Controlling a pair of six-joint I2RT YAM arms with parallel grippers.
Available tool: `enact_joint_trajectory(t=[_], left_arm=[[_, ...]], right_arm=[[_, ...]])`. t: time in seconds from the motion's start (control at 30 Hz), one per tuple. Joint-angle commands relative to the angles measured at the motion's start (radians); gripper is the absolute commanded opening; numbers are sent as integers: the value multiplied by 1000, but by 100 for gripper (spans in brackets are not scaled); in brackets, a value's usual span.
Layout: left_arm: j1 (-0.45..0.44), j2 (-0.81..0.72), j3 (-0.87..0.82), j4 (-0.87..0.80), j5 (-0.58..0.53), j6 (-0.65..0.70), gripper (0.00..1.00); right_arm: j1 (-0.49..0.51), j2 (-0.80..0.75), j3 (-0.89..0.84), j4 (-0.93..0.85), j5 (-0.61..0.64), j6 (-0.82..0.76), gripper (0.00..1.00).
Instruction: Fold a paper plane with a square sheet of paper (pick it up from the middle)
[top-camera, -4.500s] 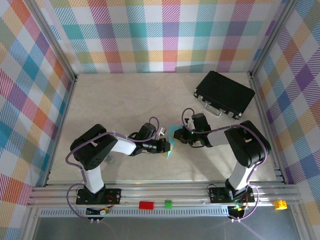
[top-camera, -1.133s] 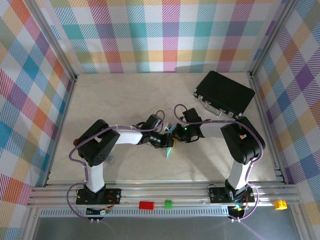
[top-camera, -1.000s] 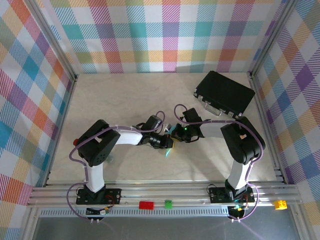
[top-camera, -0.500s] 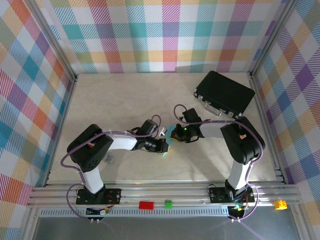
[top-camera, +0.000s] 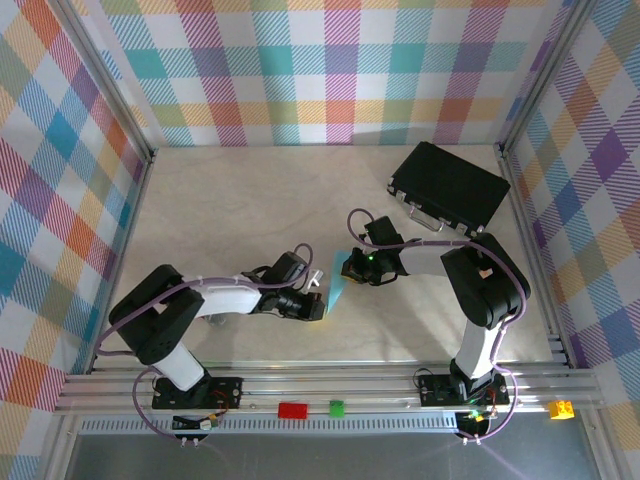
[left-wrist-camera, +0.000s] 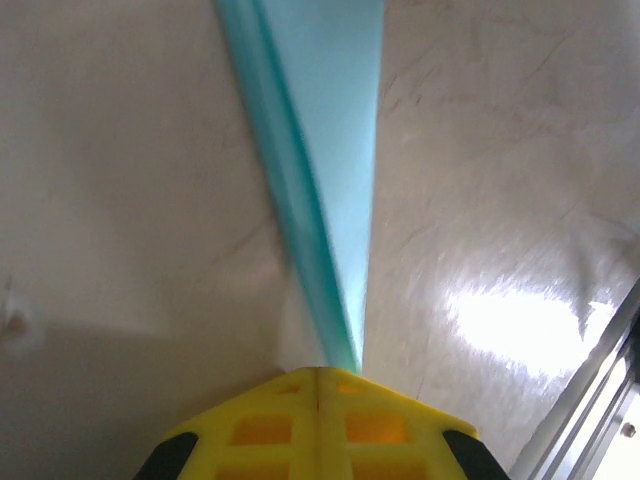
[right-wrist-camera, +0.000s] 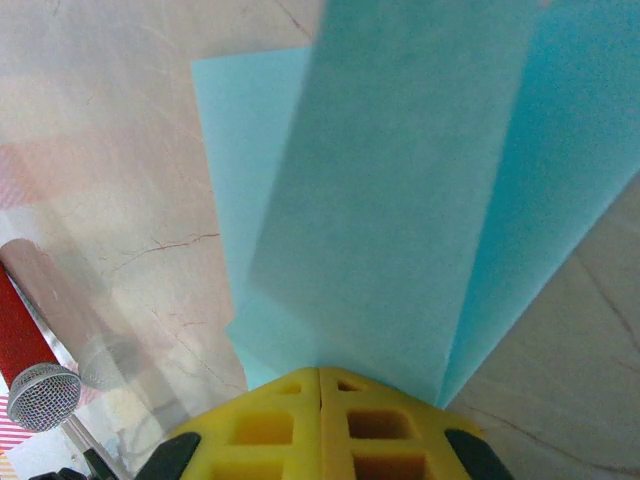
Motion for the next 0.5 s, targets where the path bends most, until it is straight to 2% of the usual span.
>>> enact_joint_trajectory(t=[0.0,0.17,0.3,0.47], left_arm=[[-12,-73,-17,-111,-39,-6,0],[-11,-92,43,-32,-46,-52,0],[-11,8,129,68,20,-95,0],[-10,145,216,108,13,-117,5]], right_arm=[[-1,62,-35,-119,121,3,4],[-2,60,-35,-116,121,7,4],[0,61,-36,-115,118,10,4],[0,64,-38,-104,107,17,5]])
